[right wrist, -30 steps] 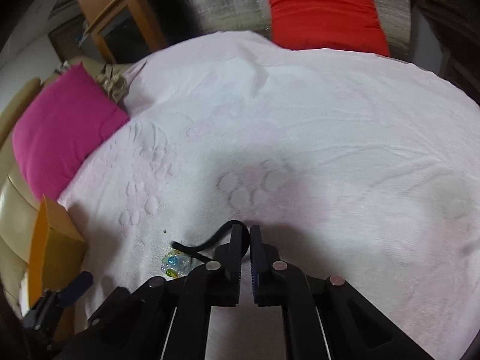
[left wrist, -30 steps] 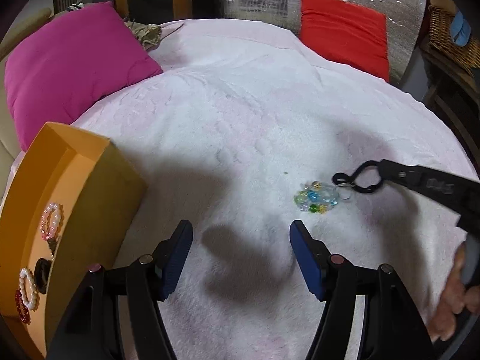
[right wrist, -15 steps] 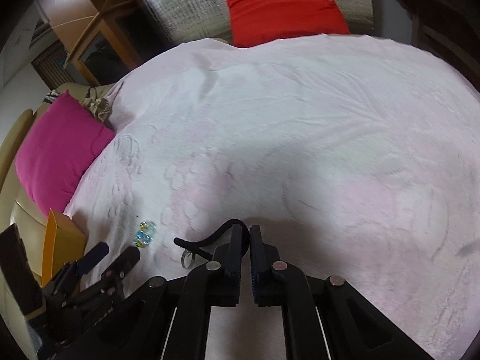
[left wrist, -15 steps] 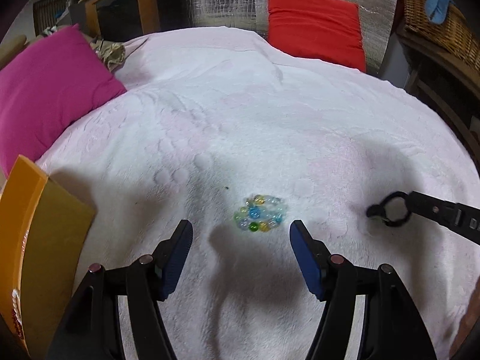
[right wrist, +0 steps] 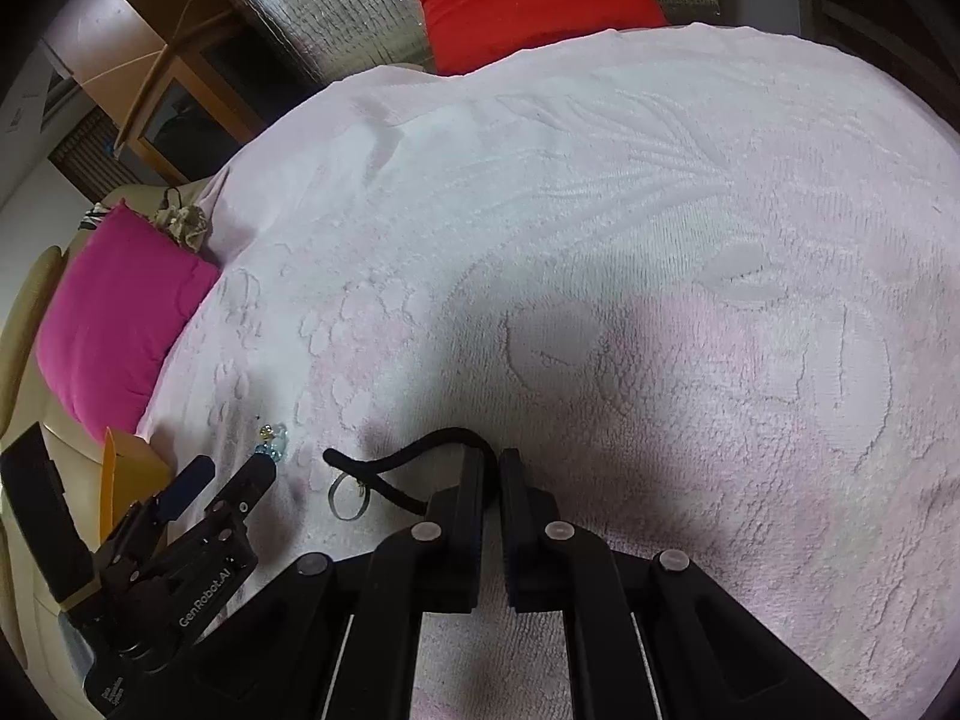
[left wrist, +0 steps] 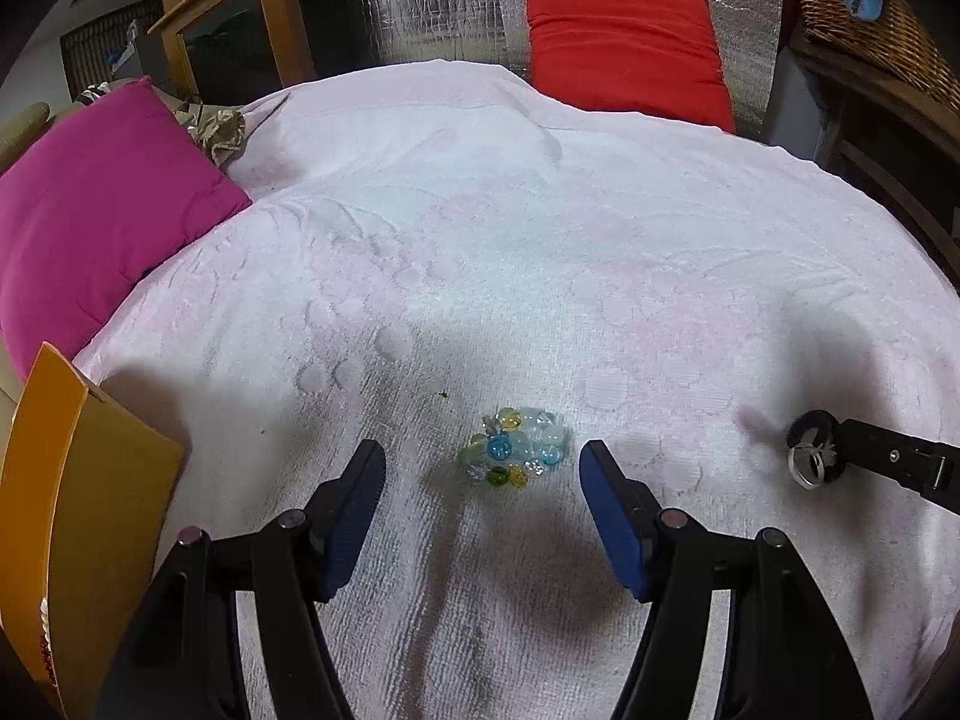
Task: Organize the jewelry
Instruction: 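Lower the left gripper around the glass bead cluster while the right holds the hair tie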
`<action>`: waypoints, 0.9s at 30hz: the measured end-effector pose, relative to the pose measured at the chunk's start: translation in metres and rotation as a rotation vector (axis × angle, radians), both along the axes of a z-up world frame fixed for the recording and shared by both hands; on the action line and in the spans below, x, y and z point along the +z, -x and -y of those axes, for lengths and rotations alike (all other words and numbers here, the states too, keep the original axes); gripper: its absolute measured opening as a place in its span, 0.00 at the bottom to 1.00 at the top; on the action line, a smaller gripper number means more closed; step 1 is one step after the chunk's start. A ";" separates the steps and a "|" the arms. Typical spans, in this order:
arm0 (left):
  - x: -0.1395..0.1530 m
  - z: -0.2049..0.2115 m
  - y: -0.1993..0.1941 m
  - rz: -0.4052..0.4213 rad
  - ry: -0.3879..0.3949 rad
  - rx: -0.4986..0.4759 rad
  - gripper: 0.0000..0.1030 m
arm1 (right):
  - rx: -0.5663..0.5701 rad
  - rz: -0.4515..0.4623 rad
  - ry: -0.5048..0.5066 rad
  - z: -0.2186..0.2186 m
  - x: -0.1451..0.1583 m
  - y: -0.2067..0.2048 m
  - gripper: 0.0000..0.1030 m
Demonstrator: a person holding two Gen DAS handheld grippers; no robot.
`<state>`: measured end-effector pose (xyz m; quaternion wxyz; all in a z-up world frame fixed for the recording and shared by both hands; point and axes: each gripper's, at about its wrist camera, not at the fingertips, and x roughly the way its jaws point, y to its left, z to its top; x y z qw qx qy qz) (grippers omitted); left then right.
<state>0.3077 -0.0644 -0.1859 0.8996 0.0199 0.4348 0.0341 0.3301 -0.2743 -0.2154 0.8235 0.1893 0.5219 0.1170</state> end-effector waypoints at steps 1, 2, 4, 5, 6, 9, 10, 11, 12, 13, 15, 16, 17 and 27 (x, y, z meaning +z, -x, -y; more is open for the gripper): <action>0.000 -0.001 -0.001 -0.003 0.005 -0.001 0.66 | -0.002 -0.002 -0.002 0.000 0.000 0.000 0.06; -0.001 -0.002 -0.002 -0.011 0.016 -0.004 0.66 | -0.005 -0.004 -0.003 0.000 -0.001 -0.001 0.06; -0.004 -0.005 -0.005 -0.029 0.034 -0.001 0.66 | -0.011 -0.005 -0.005 -0.001 -0.001 -0.001 0.06; -0.005 -0.006 -0.006 -0.035 0.042 0.001 0.66 | -0.013 -0.006 -0.006 -0.001 -0.001 -0.001 0.06; -0.007 -0.008 -0.007 -0.043 0.051 0.002 0.66 | -0.015 -0.007 -0.007 -0.001 -0.001 0.000 0.06; -0.009 -0.010 -0.007 -0.049 0.065 -0.004 0.66 | -0.017 -0.008 -0.007 -0.001 -0.001 0.000 0.06; -0.009 -0.010 -0.007 -0.050 0.067 -0.008 0.66 | -0.019 -0.008 -0.009 -0.001 -0.001 0.000 0.06; -0.009 -0.011 -0.008 -0.051 0.073 -0.016 0.66 | -0.020 -0.008 -0.011 -0.001 -0.001 0.000 0.06; -0.010 -0.012 -0.008 -0.054 0.081 -0.023 0.66 | -0.021 -0.008 -0.010 -0.001 -0.001 0.000 0.06; -0.010 -0.014 -0.009 -0.056 0.088 -0.027 0.66 | -0.021 -0.008 -0.011 -0.001 -0.001 0.000 0.06; -0.011 -0.017 -0.010 -0.063 0.112 -0.038 0.66 | -0.023 -0.009 -0.015 0.000 -0.001 0.000 0.06; -0.011 -0.019 -0.011 -0.066 0.129 -0.045 0.66 | -0.025 -0.009 -0.017 0.001 -0.002 0.000 0.06; -0.011 -0.021 -0.012 -0.075 0.149 -0.063 0.67 | -0.027 -0.010 -0.020 0.001 -0.002 0.000 0.06; -0.012 -0.029 -0.015 -0.085 0.171 -0.155 0.70 | -0.048 -0.038 -0.059 0.006 -0.003 -0.001 0.08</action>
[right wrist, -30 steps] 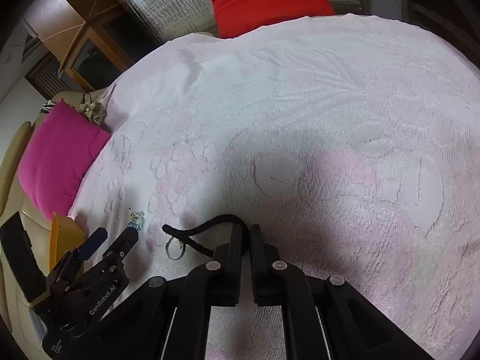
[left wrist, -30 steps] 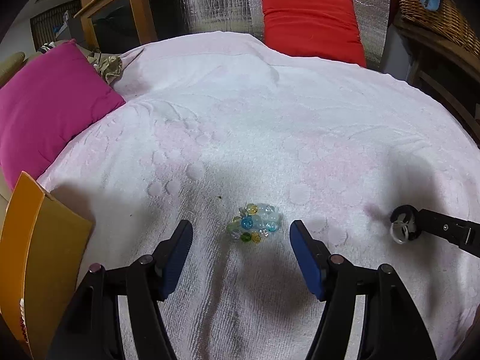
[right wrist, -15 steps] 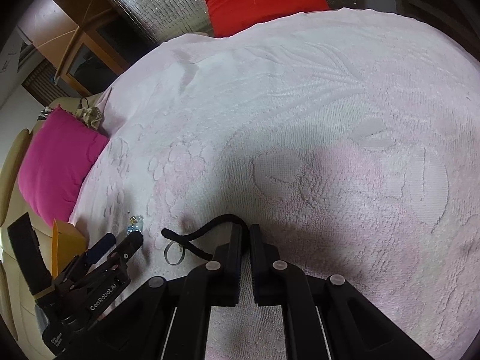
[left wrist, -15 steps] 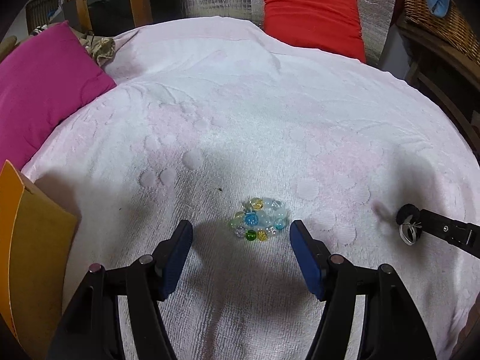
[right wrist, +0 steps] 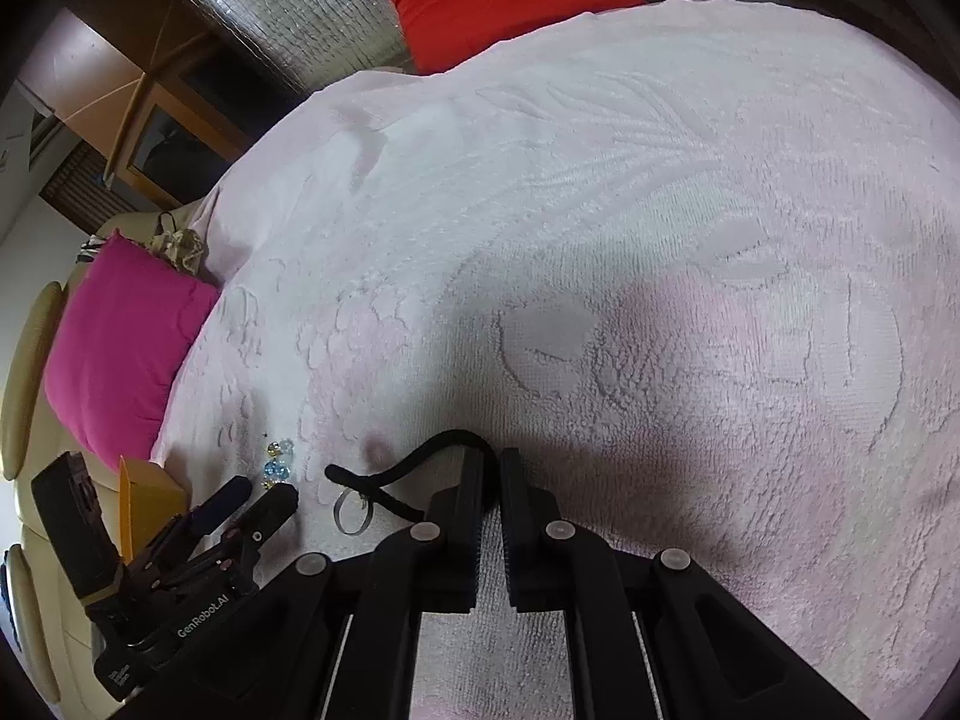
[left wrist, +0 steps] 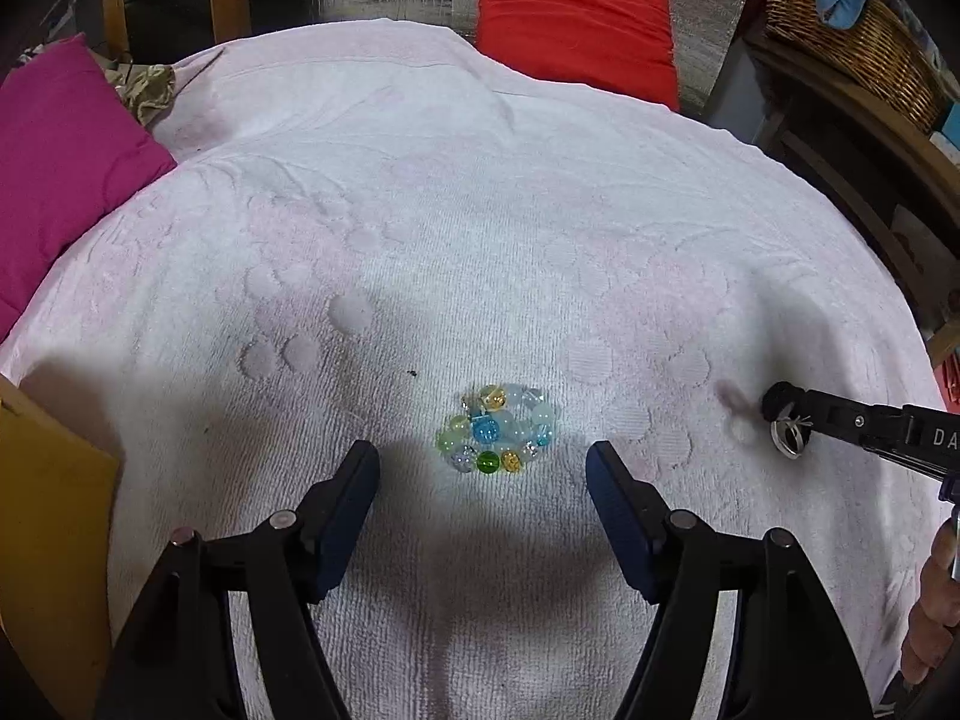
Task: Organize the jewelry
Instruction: 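Lower the left gripper around the glass bead cluster while the right holds the hair tie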
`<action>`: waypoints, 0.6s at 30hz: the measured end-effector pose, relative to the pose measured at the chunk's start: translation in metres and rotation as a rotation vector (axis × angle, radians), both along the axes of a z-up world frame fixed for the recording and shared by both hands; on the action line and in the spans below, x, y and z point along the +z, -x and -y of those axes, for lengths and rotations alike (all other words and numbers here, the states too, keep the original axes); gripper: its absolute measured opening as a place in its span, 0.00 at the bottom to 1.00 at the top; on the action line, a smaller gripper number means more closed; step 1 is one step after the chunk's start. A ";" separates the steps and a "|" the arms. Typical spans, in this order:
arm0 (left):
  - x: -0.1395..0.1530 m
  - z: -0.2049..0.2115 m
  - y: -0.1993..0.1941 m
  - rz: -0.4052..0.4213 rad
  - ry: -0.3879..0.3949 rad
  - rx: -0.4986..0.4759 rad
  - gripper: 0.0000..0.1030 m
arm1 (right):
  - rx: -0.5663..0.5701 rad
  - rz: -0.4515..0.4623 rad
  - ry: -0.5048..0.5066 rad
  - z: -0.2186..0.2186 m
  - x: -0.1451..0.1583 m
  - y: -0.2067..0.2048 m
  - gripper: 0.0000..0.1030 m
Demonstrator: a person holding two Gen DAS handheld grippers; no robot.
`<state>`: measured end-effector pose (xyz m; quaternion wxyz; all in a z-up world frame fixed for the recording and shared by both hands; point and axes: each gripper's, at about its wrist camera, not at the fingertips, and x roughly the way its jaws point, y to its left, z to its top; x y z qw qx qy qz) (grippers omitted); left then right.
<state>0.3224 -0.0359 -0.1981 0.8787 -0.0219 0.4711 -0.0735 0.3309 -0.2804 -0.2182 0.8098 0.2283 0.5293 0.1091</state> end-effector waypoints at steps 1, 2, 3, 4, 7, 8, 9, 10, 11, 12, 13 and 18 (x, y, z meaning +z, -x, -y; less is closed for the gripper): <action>0.000 0.000 0.000 0.002 -0.001 0.000 0.70 | 0.001 0.002 0.002 0.000 0.000 0.000 0.08; -0.001 0.001 0.000 0.006 -0.007 0.000 0.70 | 0.002 0.003 0.003 0.000 0.000 0.000 0.08; -0.001 0.002 0.001 0.012 -0.014 0.000 0.69 | 0.003 0.003 0.002 0.000 0.000 0.000 0.08; 0.000 0.002 0.001 0.017 -0.018 -0.002 0.68 | 0.003 0.003 0.000 0.001 0.000 0.000 0.08; 0.000 0.005 0.001 0.023 0.005 -0.020 0.42 | 0.005 0.003 -0.004 0.002 0.000 0.001 0.08; 0.000 0.006 0.000 0.024 0.013 -0.030 0.34 | 0.005 0.004 -0.005 0.002 0.000 0.001 0.08; 0.001 0.007 0.000 0.025 0.017 -0.038 0.28 | 0.004 0.004 -0.005 0.002 0.000 0.001 0.08; 0.001 0.008 0.000 0.027 0.019 -0.045 0.24 | 0.004 0.005 -0.005 0.002 0.000 0.001 0.08; 0.002 0.009 0.001 0.028 0.023 -0.053 0.17 | 0.004 0.005 -0.004 0.002 0.000 0.001 0.08; 0.002 0.010 0.002 0.030 0.023 -0.062 0.17 | 0.004 0.006 -0.001 0.001 0.000 0.001 0.08; 0.002 0.012 0.002 0.032 0.022 -0.071 0.17 | 0.004 0.006 0.002 0.001 0.000 0.002 0.08; 0.005 0.019 0.008 0.036 0.025 -0.108 0.17 | 0.004 0.009 0.015 -0.002 0.001 0.002 0.08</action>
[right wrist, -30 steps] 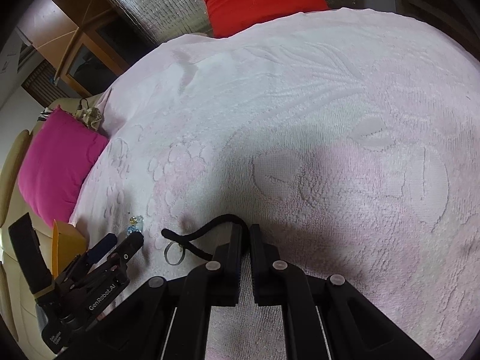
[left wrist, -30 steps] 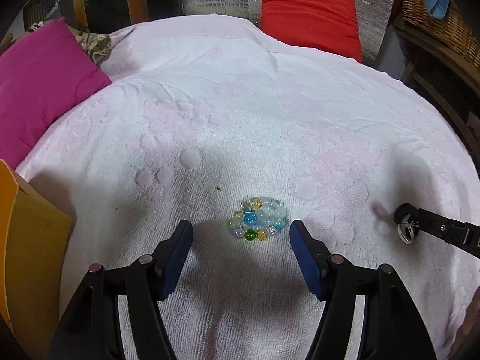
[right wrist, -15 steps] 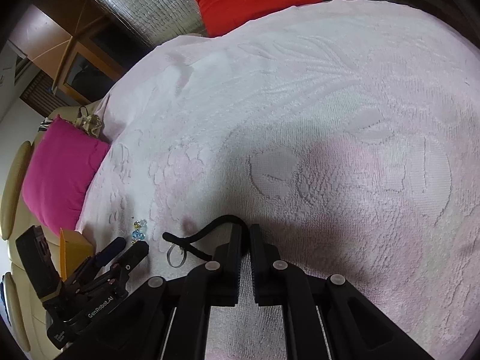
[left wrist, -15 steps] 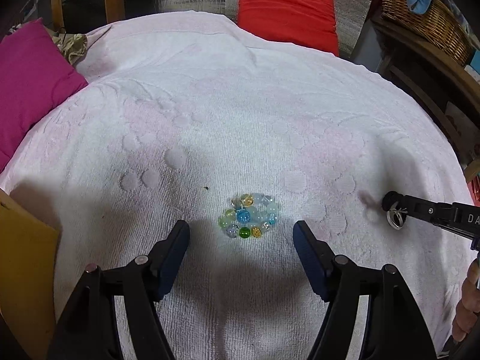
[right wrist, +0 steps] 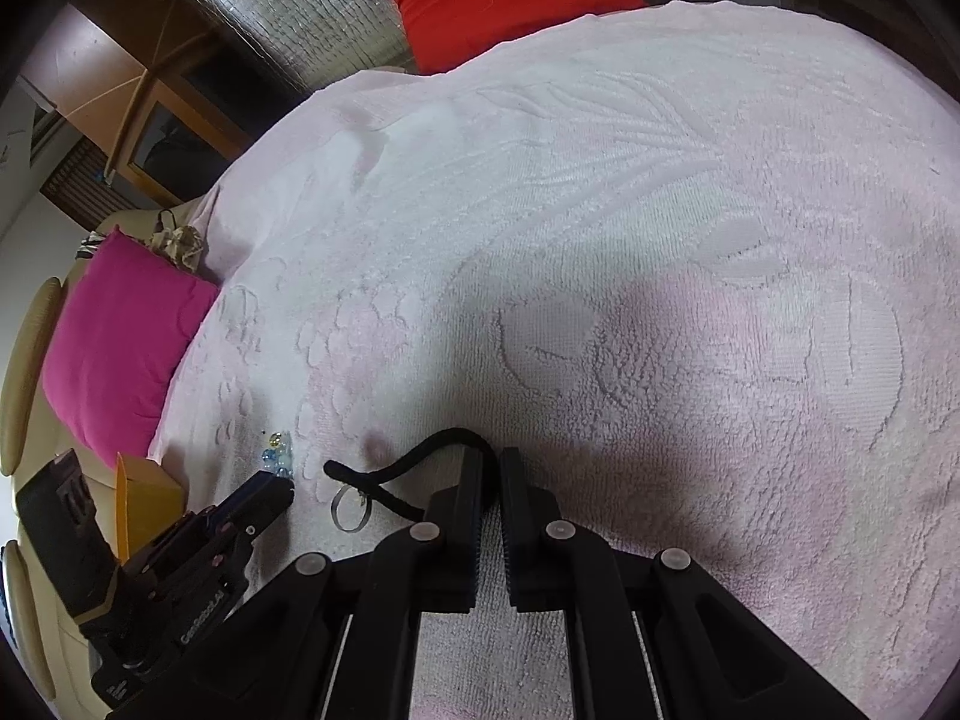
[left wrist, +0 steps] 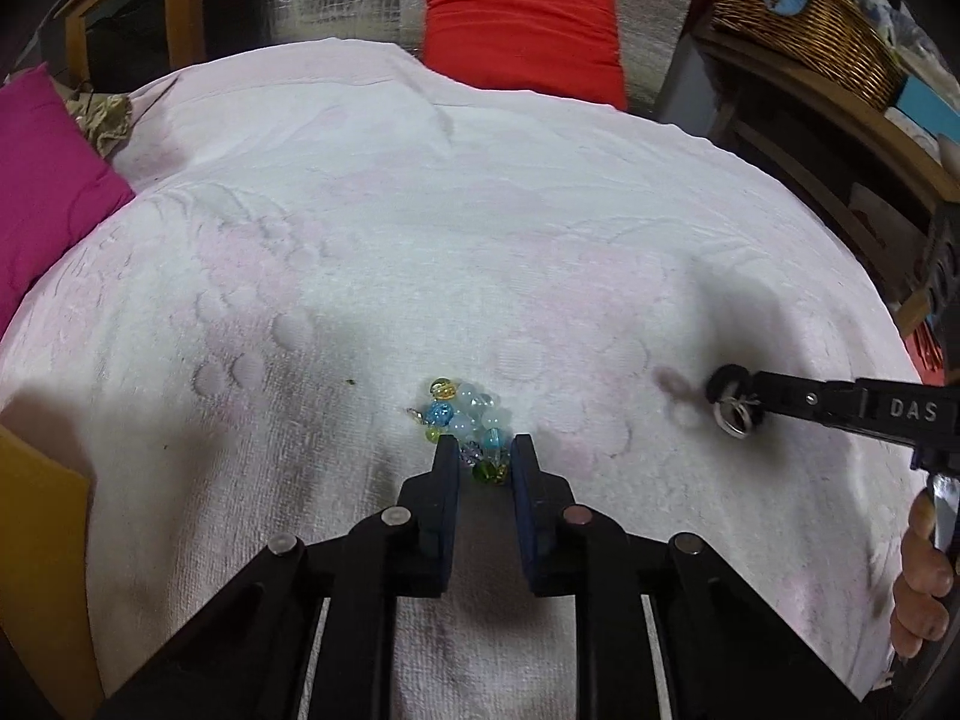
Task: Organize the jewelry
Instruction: 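Lower the left gripper around the glass bead cluster while the right holds the hair tie, then close the left gripper on the glass beads and lift while the right holds the hair tie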
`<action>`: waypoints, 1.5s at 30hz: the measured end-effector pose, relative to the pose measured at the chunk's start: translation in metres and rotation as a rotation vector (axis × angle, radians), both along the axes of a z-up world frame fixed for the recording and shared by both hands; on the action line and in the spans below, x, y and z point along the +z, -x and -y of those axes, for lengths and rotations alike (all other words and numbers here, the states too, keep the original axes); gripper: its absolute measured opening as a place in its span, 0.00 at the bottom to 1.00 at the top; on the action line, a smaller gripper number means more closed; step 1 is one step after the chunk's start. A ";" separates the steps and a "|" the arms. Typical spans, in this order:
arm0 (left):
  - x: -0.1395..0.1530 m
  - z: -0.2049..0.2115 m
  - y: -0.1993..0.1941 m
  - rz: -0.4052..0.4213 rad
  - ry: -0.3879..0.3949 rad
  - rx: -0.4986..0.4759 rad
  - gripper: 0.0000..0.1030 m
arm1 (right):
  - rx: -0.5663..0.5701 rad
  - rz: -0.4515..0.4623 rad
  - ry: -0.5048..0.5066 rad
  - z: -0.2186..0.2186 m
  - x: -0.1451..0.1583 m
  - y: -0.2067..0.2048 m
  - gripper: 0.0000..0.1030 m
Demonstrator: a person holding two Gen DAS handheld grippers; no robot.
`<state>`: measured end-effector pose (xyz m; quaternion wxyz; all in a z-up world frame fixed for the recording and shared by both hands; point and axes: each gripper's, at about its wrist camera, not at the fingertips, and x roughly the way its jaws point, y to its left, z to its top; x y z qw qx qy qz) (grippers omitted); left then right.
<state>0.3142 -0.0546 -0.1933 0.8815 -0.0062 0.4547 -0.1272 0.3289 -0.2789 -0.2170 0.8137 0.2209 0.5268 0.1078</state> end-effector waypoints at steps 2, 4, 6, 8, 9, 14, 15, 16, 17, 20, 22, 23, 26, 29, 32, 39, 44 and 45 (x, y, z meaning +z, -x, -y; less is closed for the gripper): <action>0.001 0.002 0.003 -0.002 0.003 -0.009 0.17 | -0.001 0.000 -0.002 0.000 0.000 0.000 0.08; 0.001 0.004 0.002 -0.003 -0.002 -0.008 0.17 | -0.001 0.000 -0.002 0.000 -0.001 0.000 0.08; -0.001 0.003 0.000 -0.015 -0.015 0.008 0.18 | 0.001 0.002 -0.001 0.000 -0.001 0.000 0.08; -0.001 0.002 -0.005 -0.027 -0.013 0.031 0.27 | 0.001 0.004 0.000 0.000 -0.001 -0.001 0.08; -0.002 0.000 -0.007 -0.028 -0.021 0.048 0.40 | 0.002 0.004 0.001 0.000 -0.001 -0.001 0.08; -0.005 -0.005 -0.010 -0.022 -0.015 0.080 0.47 | 0.006 0.010 0.001 0.000 -0.002 -0.001 0.08; -0.006 -0.004 -0.010 -0.018 -0.021 0.080 0.47 | 0.007 0.011 0.001 0.000 -0.002 -0.001 0.08; -0.006 -0.005 -0.007 -0.013 -0.024 0.080 0.47 | 0.007 0.013 0.002 0.000 -0.002 -0.001 0.08; -0.006 -0.004 -0.007 -0.006 -0.026 0.082 0.44 | 0.007 0.015 0.002 -0.001 -0.002 -0.001 0.08; -0.004 0.002 -0.007 0.003 -0.017 0.069 0.26 | 0.008 0.022 -0.004 0.000 -0.003 0.001 0.08; -0.003 0.008 -0.004 0.009 -0.025 0.046 0.16 | -0.001 0.015 -0.040 0.005 -0.004 0.001 0.08; -0.001 0.012 -0.003 0.013 -0.024 0.028 0.12 | -0.008 0.004 -0.070 0.009 -0.005 0.001 0.08; 0.002 0.017 0.003 0.003 0.023 -0.030 0.09 | -0.028 -0.025 -0.158 0.020 -0.009 0.000 0.08; 0.006 0.023 0.009 0.009 0.028 -0.075 0.09 | -0.045 -0.042 -0.220 0.028 -0.012 -0.001 0.09; 0.006 0.024 0.011 0.003 0.020 -0.095 0.09 | -0.043 -0.028 -0.213 0.026 -0.009 0.000 0.13; 0.004 0.010 0.014 -0.038 0.053 -0.075 0.11 | -0.030 0.025 -0.119 0.005 0.000 0.000 0.31; 0.004 0.003 0.016 -0.061 0.097 -0.071 0.26 | 0.017 0.070 0.043 -0.016 0.006 0.001 0.12; 0.004 0.001 0.017 -0.063 0.103 -0.070 0.37 | 0.017 0.074 0.048 -0.016 0.006 0.001 0.11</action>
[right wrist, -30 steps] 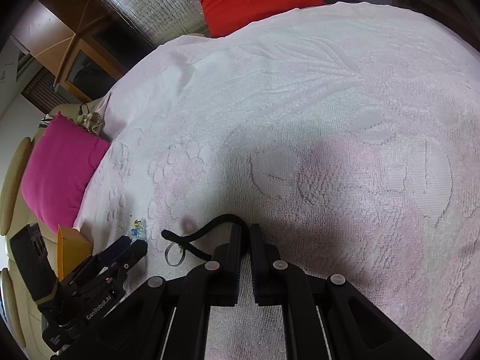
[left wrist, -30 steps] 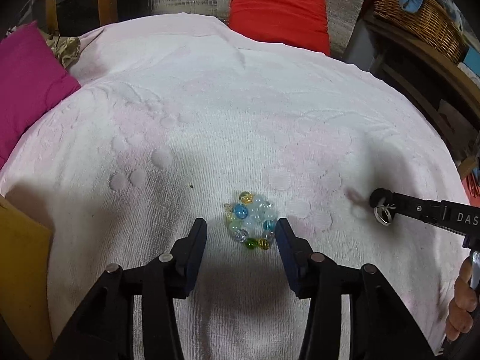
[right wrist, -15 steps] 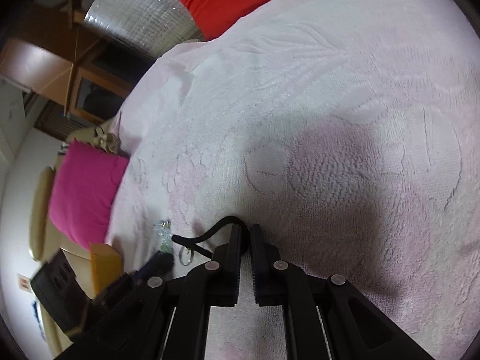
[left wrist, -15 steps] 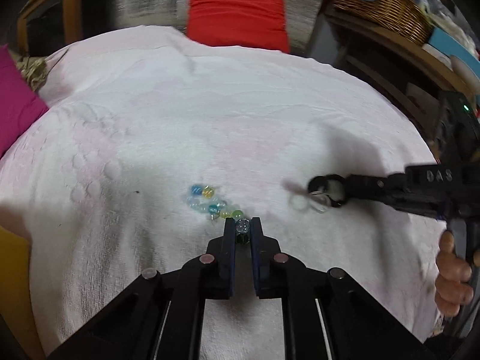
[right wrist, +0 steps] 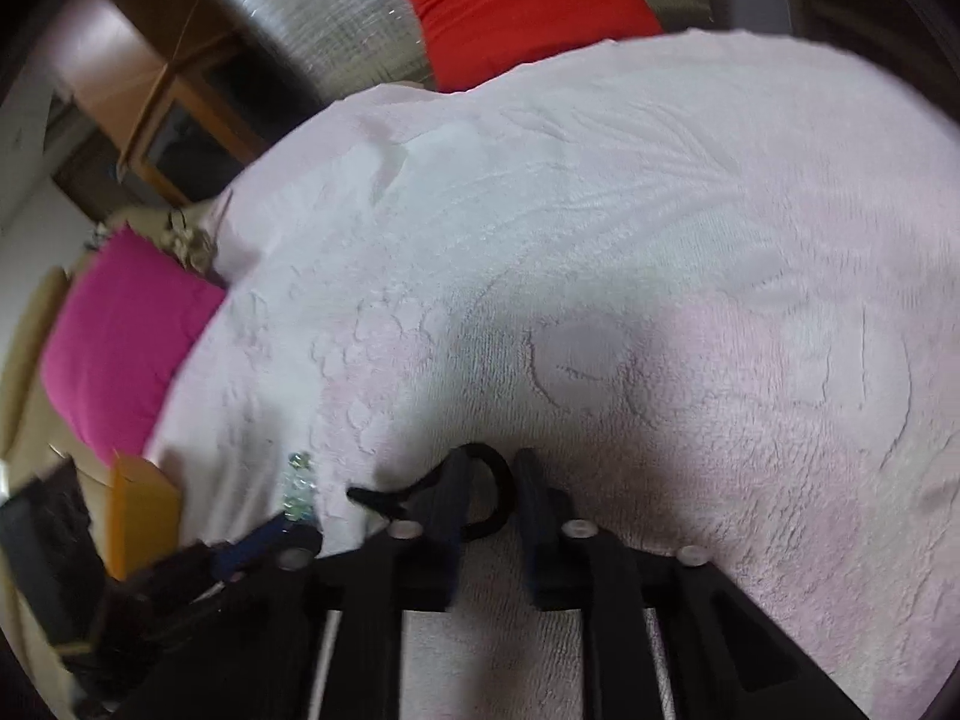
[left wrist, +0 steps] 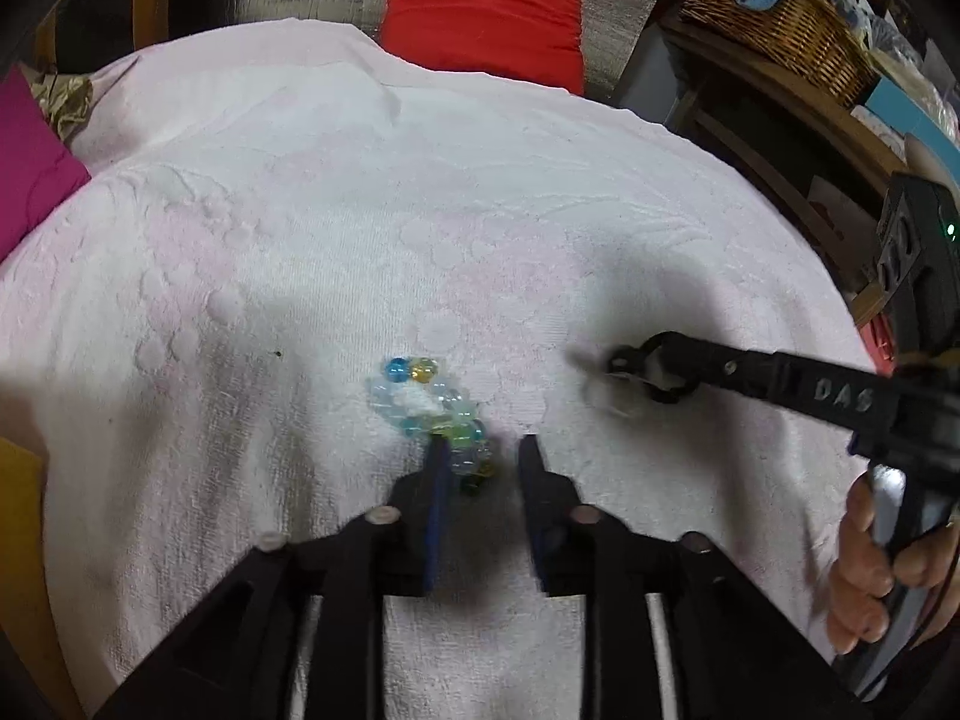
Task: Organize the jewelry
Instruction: 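Close the left gripper on the glass beads and lift while the right holds the hair tie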
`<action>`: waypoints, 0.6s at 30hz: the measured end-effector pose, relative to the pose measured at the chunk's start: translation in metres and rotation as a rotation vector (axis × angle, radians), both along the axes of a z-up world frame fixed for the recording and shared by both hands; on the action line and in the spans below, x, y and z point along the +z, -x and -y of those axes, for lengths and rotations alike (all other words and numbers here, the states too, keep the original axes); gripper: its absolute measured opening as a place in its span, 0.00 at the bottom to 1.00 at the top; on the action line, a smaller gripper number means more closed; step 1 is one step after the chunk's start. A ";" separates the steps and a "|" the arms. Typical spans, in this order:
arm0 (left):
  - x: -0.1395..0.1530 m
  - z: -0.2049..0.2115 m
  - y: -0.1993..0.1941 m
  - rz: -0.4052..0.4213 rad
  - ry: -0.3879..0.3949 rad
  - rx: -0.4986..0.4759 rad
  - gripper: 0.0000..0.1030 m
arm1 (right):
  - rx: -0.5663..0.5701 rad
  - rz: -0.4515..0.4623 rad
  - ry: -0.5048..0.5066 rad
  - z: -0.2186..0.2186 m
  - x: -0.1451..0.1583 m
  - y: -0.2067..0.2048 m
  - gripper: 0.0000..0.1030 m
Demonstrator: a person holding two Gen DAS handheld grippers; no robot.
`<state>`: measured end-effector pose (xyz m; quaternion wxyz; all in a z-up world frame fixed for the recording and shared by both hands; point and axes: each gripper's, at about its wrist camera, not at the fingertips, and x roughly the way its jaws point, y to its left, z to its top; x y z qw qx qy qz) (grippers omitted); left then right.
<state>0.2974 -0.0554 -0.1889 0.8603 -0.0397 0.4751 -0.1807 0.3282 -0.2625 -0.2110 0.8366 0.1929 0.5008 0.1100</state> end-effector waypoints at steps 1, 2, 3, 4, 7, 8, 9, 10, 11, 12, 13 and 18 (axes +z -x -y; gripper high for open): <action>0.001 -0.003 -0.001 0.000 -0.001 0.007 0.44 | -0.002 0.003 0.006 0.000 0.001 0.000 0.10; 0.002 -0.005 0.000 0.004 -0.016 0.024 0.56 | -0.003 0.005 0.009 0.000 0.001 0.001 0.08; 0.003 -0.007 0.000 0.006 -0.028 0.041 0.59 | -0.004 0.005 0.006 0.002 0.001 0.001 0.08; 0.002 -0.008 -0.002 0.005 -0.030 0.057 0.59 | -0.006 0.002 0.006 0.003 0.000 0.001 0.08; -0.001 -0.017 -0.004 -0.011 -0.027 0.101 0.59 | -0.011 -0.011 -0.005 0.006 -0.004 0.000 0.09; -0.003 -0.019 -0.005 -0.013 -0.039 0.113 0.59 | -0.010 -0.013 -0.010 0.007 -0.004 -0.001 0.09; -0.003 -0.022 -0.005 -0.012 -0.044 0.119 0.59 | -0.010 -0.014 -0.012 0.007 -0.004 0.000 0.09; -0.003 -0.020 -0.006 -0.007 -0.047 0.121 0.59 | -0.010 -0.014 -0.012 0.007 -0.005 -0.001 0.09; -0.003 -0.020 -0.005 0.004 -0.051 0.124 0.59 | -0.009 -0.013 -0.010 0.006 -0.005 -0.001 0.09; -0.004 -0.019 -0.005 0.008 -0.056 0.125 0.59 | -0.007 -0.012 -0.008 0.006 -0.005 0.000 0.09; -0.005 -0.016 -0.006 0.012 -0.062 0.126 0.59 | -0.006 -0.011 -0.006 0.006 -0.005 0.000 0.09; -0.002 0.001 -0.005 0.052 -0.091 0.103 0.31 | -0.001 -0.009 -0.011 0.007 -0.006 0.002 0.09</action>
